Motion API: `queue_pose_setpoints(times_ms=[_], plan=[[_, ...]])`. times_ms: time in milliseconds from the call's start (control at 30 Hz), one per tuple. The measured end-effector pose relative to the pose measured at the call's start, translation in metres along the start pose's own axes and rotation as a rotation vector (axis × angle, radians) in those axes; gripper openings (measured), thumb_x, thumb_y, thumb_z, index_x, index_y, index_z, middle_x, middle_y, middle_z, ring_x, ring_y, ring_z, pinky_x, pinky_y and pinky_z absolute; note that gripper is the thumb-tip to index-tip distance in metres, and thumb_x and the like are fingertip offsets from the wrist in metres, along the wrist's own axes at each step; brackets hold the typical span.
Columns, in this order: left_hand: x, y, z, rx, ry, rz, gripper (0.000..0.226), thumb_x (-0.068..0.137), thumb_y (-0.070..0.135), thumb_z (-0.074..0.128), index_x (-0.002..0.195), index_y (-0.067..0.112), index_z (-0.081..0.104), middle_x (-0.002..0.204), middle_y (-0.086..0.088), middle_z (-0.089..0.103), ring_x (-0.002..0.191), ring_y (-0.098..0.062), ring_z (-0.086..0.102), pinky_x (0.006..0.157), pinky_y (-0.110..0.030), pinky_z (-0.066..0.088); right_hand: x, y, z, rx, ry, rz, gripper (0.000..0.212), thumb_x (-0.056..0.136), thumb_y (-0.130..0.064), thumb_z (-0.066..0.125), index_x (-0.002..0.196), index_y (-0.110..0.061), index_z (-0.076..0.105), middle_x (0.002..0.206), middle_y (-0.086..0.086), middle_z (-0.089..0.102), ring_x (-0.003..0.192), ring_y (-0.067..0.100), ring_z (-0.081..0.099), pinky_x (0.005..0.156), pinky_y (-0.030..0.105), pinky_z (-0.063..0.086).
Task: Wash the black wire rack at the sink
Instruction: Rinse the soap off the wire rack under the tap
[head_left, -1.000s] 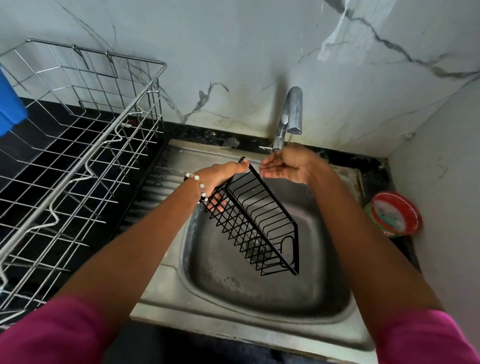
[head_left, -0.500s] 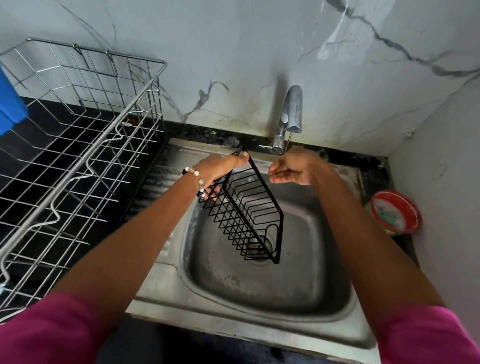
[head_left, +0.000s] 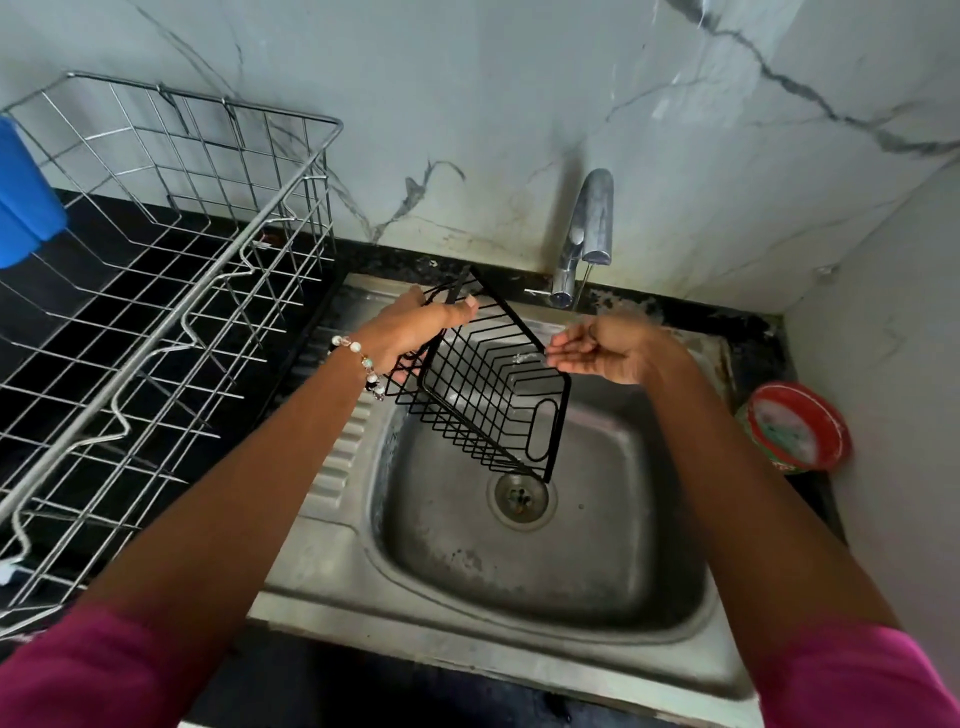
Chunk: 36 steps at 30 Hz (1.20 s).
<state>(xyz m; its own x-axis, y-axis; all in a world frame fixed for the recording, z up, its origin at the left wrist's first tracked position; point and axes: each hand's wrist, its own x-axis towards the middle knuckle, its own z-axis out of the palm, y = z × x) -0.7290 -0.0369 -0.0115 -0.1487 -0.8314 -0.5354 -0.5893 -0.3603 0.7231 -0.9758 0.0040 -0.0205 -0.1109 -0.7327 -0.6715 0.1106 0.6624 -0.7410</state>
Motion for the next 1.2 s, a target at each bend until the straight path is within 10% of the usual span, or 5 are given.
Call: queue_pose_setpoints(times_ms=[100, 300, 500, 633, 1200], plan=[[0.008, -0.009, 0.001, -0.109, -0.018, 0.007, 0.124, 0.041, 0.084, 0.073, 0.146, 0.034, 0.030, 0.150, -0.006, 0.040, 0.128, -0.030, 0.049, 0.095, -0.053, 0.048, 0.000, 0.000, -0.003, 0.043, -0.009, -0.019, 0.036, 0.091, 0.015, 0.026, 0.100, 0.012, 0.060, 0.090, 0.022, 0.068, 0.102, 0.034, 0.065, 0.093, 0.039, 0.052], [0.003, -0.009, 0.003, -0.176, 0.027, 0.147, 0.094, 0.087, 0.046, 0.064, 0.155, 0.019, 0.006, 0.108, -0.006, 0.064, 0.086, -0.018, 0.059, 0.043, -0.017, 0.045, -0.006, -0.006, -0.002, 0.002, -0.017, -0.053, 0.035, 0.091, 0.014, 0.026, 0.101, 0.012, 0.059, 0.106, 0.026, 0.064, 0.108, 0.034, 0.062, 0.096, 0.039, 0.050], [-0.007, 0.008, -0.002, -0.118, 0.155, 0.264, 0.120, 0.055, 0.079, 0.068, 0.152, 0.026, 0.022, 0.146, -0.004, 0.047, 0.107, -0.018, 0.063, 0.084, -0.037, 0.055, -0.002, -0.002, 0.007, 0.004, -0.017, -0.047, 0.037, 0.091, 0.016, 0.024, 0.095, 0.010, 0.060, 0.077, 0.017, 0.068, 0.107, 0.034, 0.062, 0.093, 0.037, 0.052], [-0.016, 0.019, -0.011, 0.077, 0.236, 0.291, 0.108, 0.062, 0.071, 0.072, 0.151, 0.030, 0.027, 0.153, -0.004, 0.037, 0.133, -0.029, 0.045, 0.113, -0.047, 0.031, 0.005, 0.007, 0.019, 0.058, 0.003, -0.042, 0.037, 0.086, 0.017, 0.026, 0.092, 0.008, 0.061, 0.097, 0.023, 0.065, 0.098, 0.032, 0.065, 0.082, 0.034, 0.055], [-0.020, 0.017, -0.031, 0.010, 0.320, 0.311, 0.125, 0.037, 0.083, 0.069, 0.146, 0.031, 0.036, 0.146, -0.007, 0.046, 0.117, -0.031, 0.058, 0.105, -0.049, 0.042, 0.016, 0.020, 0.020, -0.152, 0.185, -0.066, 0.030, 0.093, 0.011, 0.032, 0.087, 0.009, 0.061, 0.100, 0.024, 0.065, 0.086, 0.029, 0.065, 0.087, 0.036, 0.052]])
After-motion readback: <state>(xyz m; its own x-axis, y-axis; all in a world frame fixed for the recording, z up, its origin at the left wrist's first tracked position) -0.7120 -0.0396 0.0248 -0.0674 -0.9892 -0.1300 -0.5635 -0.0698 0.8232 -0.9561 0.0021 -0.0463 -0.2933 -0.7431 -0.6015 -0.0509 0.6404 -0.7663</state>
